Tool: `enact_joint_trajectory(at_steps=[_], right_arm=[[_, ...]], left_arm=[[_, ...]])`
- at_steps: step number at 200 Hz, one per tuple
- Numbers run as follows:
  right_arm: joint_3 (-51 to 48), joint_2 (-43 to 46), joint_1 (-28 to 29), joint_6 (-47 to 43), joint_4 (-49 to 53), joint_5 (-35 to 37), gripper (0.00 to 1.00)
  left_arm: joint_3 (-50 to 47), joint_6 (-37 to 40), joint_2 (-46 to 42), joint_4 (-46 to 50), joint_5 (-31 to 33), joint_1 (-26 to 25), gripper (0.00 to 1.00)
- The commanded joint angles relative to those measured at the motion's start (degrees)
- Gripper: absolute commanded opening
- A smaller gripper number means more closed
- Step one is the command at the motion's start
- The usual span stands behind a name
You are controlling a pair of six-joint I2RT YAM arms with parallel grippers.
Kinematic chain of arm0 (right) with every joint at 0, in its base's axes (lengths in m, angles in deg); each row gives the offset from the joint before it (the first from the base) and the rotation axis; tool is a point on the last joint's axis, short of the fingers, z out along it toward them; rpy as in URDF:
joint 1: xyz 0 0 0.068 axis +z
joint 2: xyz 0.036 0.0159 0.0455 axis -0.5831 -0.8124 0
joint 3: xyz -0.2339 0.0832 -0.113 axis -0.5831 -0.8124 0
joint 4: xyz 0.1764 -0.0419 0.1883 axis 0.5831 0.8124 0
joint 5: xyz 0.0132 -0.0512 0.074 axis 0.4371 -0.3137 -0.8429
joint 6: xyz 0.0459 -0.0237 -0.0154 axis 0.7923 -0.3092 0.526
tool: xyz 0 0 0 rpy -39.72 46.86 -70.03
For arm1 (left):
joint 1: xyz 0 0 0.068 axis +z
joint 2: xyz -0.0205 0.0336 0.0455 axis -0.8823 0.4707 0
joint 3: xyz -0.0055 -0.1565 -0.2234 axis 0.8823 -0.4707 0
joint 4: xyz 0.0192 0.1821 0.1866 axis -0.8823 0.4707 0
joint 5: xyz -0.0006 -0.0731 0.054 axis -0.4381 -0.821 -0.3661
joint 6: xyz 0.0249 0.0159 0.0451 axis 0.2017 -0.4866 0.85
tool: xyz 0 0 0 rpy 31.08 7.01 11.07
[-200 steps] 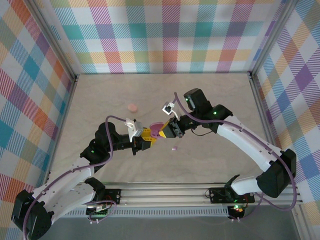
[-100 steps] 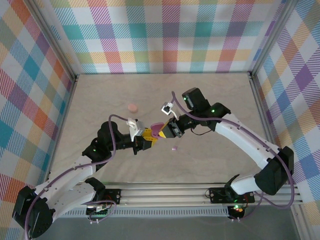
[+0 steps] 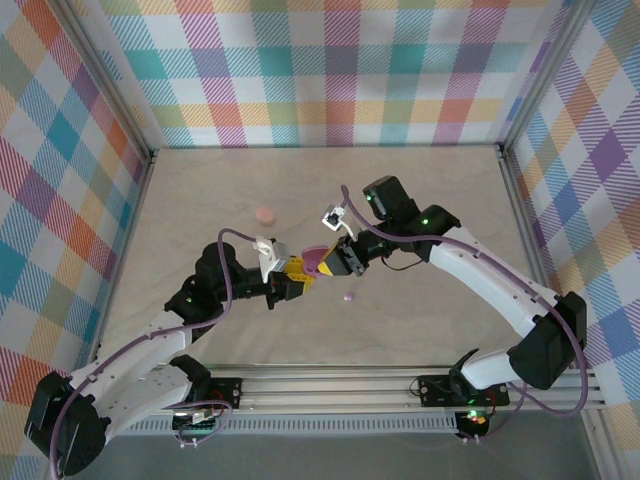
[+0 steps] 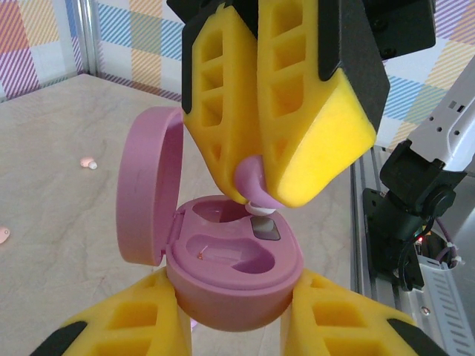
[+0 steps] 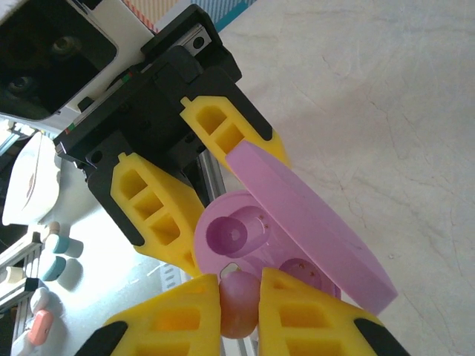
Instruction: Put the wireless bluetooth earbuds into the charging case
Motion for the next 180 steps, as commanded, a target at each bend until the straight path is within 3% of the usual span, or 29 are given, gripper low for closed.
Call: enact_joint_trajectory(at_steps=[1, 88, 180], right_arm=[[0.39, 0.07, -0.04, -2.92, 0.57, 1.73, 0.14], [0.39, -1.51, -0.13, -3.68, 0.72, 0.1, 0.14], [0.83, -1.68, -0.24, -3.42, 1.36, -0.9, 0.23]], left_arm=[[1.41, 0.28, -1.39, -2.28, -1.13, 0.3, 0.02], [1.67, 0.32, -0.36, -3.77, -1.64, 0.29, 0.02], [1.04, -0.96, -0.14, -6.02, -1.38, 0.29, 0.02]])
